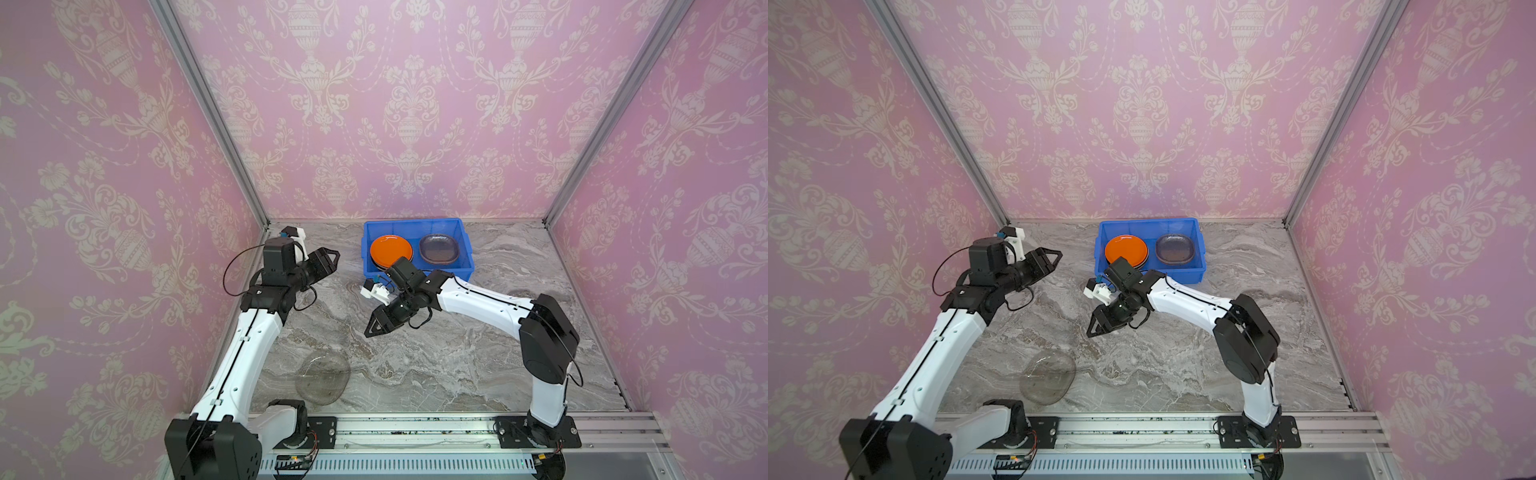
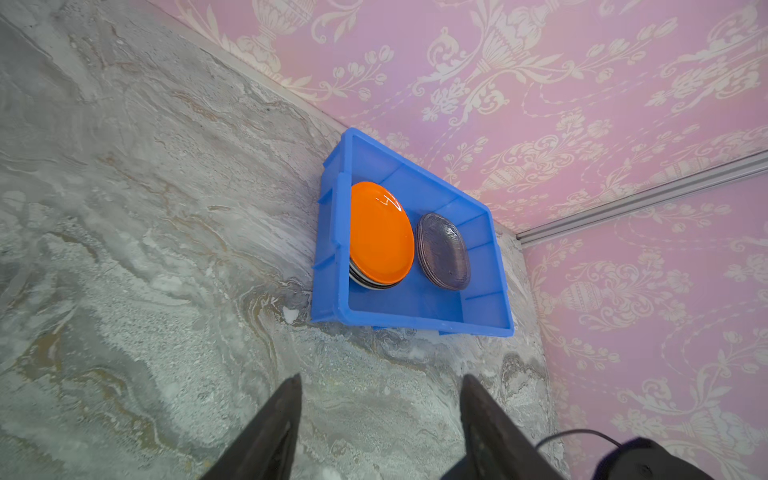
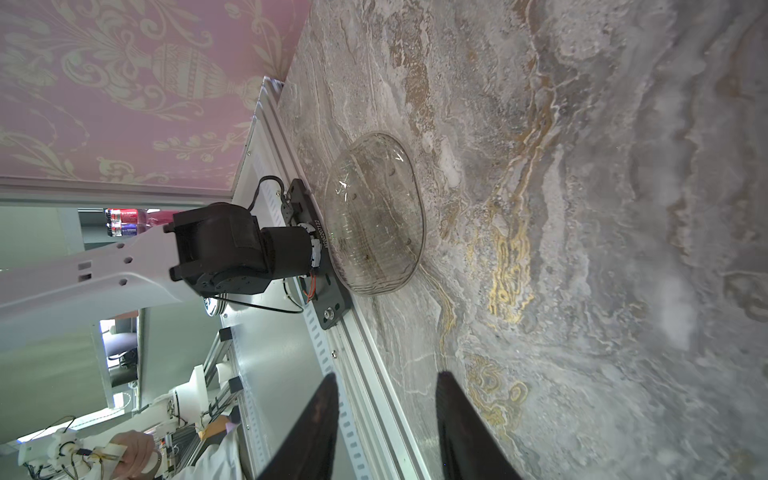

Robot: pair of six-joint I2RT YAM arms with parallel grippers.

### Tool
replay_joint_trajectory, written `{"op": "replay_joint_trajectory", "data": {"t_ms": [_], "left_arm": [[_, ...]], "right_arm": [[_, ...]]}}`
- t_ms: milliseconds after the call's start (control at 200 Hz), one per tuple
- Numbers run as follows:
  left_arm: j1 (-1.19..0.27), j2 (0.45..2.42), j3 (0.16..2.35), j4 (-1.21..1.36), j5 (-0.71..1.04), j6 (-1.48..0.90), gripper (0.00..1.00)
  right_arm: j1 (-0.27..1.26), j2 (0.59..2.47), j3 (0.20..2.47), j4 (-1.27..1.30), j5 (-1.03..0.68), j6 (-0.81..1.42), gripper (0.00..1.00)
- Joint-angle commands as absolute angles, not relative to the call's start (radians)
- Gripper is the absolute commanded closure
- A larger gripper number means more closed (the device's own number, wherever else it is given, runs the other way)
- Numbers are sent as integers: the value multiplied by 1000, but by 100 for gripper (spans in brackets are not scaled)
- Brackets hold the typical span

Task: Place the plates into the plastic bin on the countertop
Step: 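Move the right gripper to the last clear glass plate nearest the robot, then grasp the clear glass plate rim with the right gripper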

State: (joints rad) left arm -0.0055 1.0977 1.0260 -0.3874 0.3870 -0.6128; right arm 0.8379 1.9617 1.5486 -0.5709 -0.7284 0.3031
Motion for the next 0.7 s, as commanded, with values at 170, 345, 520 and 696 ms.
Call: {"op": "replay_joint_trajectory", "data": {"t_ms": [170,345,520,696], "left_arm": [[202,997,892,-485,557,-624,36],[209,987,800,-391,594,-667,37],[209,987,764,-370,589,-667,38],[210,994,754,-367,582,-663,38]], "right_arm": [[888,2223,1796,-760,-786,200,59],[919,2336,1898,-775,-819,214,59],[941,2403,1952,-781,-836,229,60],[951,2462,2007,-816,-840,237,63]]}}
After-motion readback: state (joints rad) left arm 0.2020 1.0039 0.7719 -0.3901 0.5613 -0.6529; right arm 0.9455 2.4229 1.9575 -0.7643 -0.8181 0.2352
